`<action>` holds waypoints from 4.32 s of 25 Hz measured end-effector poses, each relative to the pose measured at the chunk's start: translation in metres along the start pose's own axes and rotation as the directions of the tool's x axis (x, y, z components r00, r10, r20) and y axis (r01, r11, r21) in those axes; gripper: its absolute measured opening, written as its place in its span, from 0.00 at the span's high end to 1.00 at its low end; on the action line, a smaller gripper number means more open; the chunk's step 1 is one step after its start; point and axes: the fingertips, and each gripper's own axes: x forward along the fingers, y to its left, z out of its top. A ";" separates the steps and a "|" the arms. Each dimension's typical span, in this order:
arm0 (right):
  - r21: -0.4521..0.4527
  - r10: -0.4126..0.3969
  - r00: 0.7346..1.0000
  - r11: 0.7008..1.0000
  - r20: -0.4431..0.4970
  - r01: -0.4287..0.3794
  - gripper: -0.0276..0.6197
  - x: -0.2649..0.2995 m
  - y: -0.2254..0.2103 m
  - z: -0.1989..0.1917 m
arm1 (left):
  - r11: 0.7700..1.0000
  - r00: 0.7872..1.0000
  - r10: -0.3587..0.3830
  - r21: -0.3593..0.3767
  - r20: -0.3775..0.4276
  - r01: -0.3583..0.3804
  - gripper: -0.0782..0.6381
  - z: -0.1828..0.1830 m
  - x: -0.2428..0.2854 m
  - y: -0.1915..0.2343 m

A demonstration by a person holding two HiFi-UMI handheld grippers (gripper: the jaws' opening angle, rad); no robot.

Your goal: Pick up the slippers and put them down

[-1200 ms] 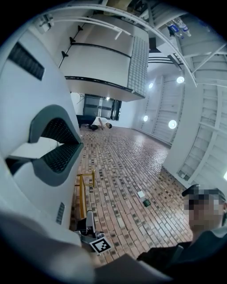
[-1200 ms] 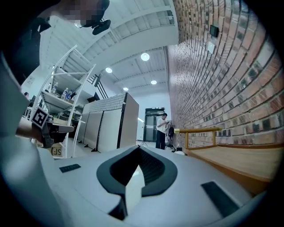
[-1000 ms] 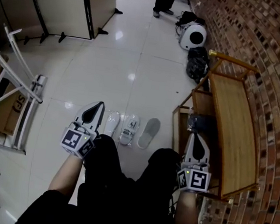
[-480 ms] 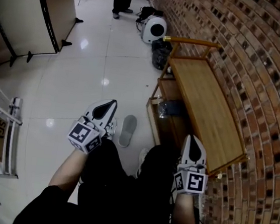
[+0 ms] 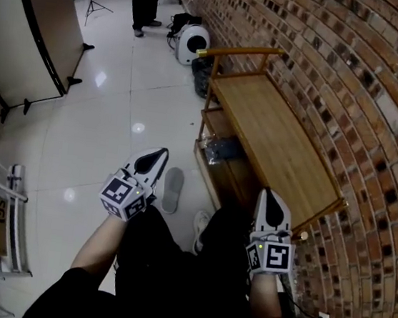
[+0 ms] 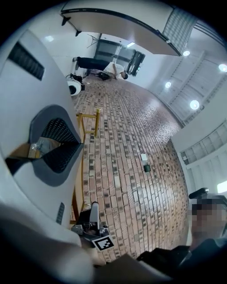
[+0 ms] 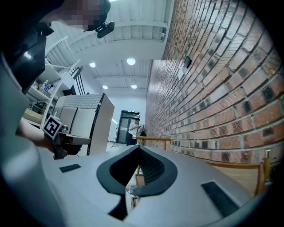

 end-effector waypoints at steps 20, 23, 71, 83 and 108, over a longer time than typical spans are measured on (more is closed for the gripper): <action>0.007 0.038 0.998 0.999 -0.051 -0.038 0.95 0.027 0.009 -0.016 | 0.335 0.962 -0.139 -0.903 0.237 0.270 0.89 -0.090 0.066 0.018; 0.003 0.044 0.997 0.999 -0.070 -0.044 0.95 0.029 0.010 -0.021 | 0.291 0.975 -0.157 -0.936 0.158 0.198 0.76 -0.131 0.082 0.024; 0.101 0.218 0.970 0.973 -0.104 -0.208 0.95 0.061 0.052 -0.060 | 0.357 0.997 -0.046 -0.931 0.062 0.075 0.79 -0.187 0.110 0.071; 0.125 0.348 0.937 0.930 0.003 -0.346 0.95 0.069 0.123 -0.023 | 0.425 0.956 0.257 -0.905 0.143 0.021 0.79 -0.128 -0.054 0.158; 0.074 0.758 0.648 0.644 0.070 -0.761 0.95 0.088 0.372 0.015 | 0.453 0.619 0.737 -0.879 0.272 -0.153 0.79 -0.070 -0.396 0.215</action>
